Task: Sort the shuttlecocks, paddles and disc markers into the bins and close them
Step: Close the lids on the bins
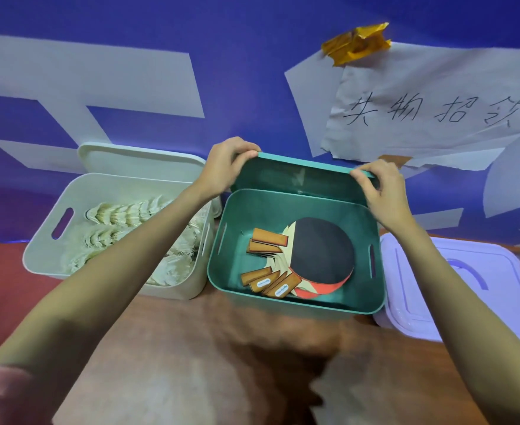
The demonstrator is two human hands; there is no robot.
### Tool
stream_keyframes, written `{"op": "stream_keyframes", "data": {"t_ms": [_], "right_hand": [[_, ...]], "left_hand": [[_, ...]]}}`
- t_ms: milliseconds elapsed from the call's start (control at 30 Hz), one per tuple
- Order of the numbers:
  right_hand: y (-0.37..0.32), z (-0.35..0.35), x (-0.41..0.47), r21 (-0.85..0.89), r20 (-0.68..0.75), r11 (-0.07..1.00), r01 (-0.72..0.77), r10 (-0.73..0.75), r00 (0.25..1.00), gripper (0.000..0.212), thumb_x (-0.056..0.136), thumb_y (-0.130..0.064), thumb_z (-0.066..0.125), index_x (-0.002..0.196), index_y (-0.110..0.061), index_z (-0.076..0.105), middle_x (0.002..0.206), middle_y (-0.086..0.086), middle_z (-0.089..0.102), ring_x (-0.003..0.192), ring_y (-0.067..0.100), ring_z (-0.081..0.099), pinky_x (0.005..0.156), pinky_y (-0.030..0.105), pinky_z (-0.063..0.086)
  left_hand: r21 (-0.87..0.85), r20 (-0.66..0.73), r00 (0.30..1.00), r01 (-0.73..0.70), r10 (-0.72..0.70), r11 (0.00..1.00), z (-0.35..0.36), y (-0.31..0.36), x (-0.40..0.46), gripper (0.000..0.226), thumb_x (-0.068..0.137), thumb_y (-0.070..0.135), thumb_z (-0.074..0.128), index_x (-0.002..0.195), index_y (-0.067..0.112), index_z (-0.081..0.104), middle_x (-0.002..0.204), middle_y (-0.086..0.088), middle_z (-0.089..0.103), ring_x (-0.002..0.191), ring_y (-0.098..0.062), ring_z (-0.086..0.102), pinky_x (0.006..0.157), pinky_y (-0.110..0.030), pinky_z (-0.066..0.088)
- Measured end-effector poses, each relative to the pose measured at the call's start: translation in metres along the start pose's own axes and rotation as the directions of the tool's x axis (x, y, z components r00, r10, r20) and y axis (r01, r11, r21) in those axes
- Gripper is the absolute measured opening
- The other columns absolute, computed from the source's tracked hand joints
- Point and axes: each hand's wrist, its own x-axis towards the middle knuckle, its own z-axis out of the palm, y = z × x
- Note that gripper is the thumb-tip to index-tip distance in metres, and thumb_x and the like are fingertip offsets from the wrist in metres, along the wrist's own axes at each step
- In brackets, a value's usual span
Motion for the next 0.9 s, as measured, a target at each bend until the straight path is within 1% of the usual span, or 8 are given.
{"op": "stream_keyframes", "data": {"t_ms": [100,233,333,433,500,567,633,900], "right_hand": [[-0.013,-0.019,-0.012,-0.039,-0.069,0.994,0.105,-0.108,0.992,0.035,0.091,-0.041,0.049,0.089,-0.01,0.065,0.086,0.002,0.059,0.084,0.024,0.049,0.078,0.041,0.038],[-0.025,-0.035,-0.041,-0.088,-0.059,0.982,0.164,-0.17,0.984,0.034,0.091,-0.042,0.049,0.086,-0.01,0.061,0.087,0.005,0.06,0.083,0.024,0.05,0.077,0.041,0.036],[-0.029,-0.04,-0.065,-0.154,0.029,0.959,0.239,-0.237,0.971,0.034,0.091,-0.041,0.052,0.094,-0.009,0.062,0.099,0.006,0.066,0.09,0.03,0.059,0.081,0.045,0.042],[-0.029,-0.039,-0.088,-0.297,0.148,0.917,0.265,-0.23,0.962,0.044,0.09,-0.045,0.053,0.106,-0.005,0.061,0.112,0.009,0.068,0.098,0.034,0.063,0.083,0.043,0.049],[-0.026,-0.036,-0.104,-0.359,0.23,0.89,0.28,-0.207,0.951,0.044,0.09,-0.043,0.056,0.11,-0.004,0.059,0.113,0.011,0.068,0.098,0.034,0.064,0.079,0.043,0.051],[-0.02,-0.032,-0.122,-0.364,0.28,0.876,0.318,-0.222,0.934,0.037,0.088,-0.033,0.063,0.107,-0.002,0.059,0.105,0.015,0.069,0.092,0.035,0.066,0.072,0.042,0.053],[-0.014,-0.026,-0.139,-0.396,0.299,0.851,0.346,-0.237,0.924,0.039,0.083,-0.027,0.07,0.109,0.0,0.06,0.096,0.015,0.069,0.084,0.034,0.067,0.065,0.04,0.054],[-0.011,-0.005,-0.187,-0.463,0.205,0.789,0.405,-0.349,0.915,0.05,0.072,-0.027,0.079,0.109,0.003,0.064,0.101,0.014,0.07,0.084,0.028,0.069,0.068,0.033,0.056]], "left_hand": [[-0.001,-0.017,0.996,-0.085,0.085,0.996,-0.019,0.02,-0.015,0.018,0.092,0.018,0.061,0.101,0.008,0.073,0.097,-0.002,0.07,0.09,-0.012,0.062,0.082,-0.018,0.046],[0.153,0.166,0.959,-0.256,0.23,0.955,-0.035,0.033,-0.045,0.023,0.092,0.022,0.061,0.103,0.004,0.071,0.095,-0.008,0.07,0.085,-0.021,0.063,0.074,-0.015,0.042],[0.397,0.288,0.893,-0.439,0.345,0.806,-0.035,0.035,-0.07,0.034,0.096,0.026,0.048,0.109,0.0,0.066,0.094,-0.015,0.066,0.084,-0.032,0.06,0.074,-0.032,0.043],[0.562,0.298,0.879,-0.477,0.373,0.676,-0.025,0.036,-0.096,0.032,0.1,0.027,0.042,0.102,0.004,0.065,0.087,-0.005,0.061,0.088,-0.032,0.059,0.076,-0.037,0.045],[0.549,0.354,0.858,-0.514,0.374,0.659,-0.02,0.042,-0.115,0.036,0.1,0.026,0.038,0.099,0.0,0.064,0.086,-0.01,0.061,0.082,-0.033,0.058,0.069,-0.038,0.047],[0.529,0.404,0.813,-0.582,0.42,0.617,-0.015,0.036,-0.136,0.039,0.099,0.024,0.038,0.095,-0.005,0.063,0.086,-0.019,0.059,0.075,-0.034,0.056,0.06,-0.04,0.048],[0.517,0.437,0.795,-0.605,0.421,0.606,-0.009,0.027,-0.153,0.038,0.1,0.024,0.039,0.092,-0.005,0.062,0.084,-0.018,0.057,0.073,-0.033,0.054,0.056,-0.041,0.047],[0.509,0.434,0.798,-0.6,0.418,0.617,-0.002,0.029,-0.196,0.027,0.094,0.022,0.049,0.079,0.002,0.061,0.075,-0.01,0.053,0.068,-0.027,0.05,0.052,-0.037,0.042]]}}
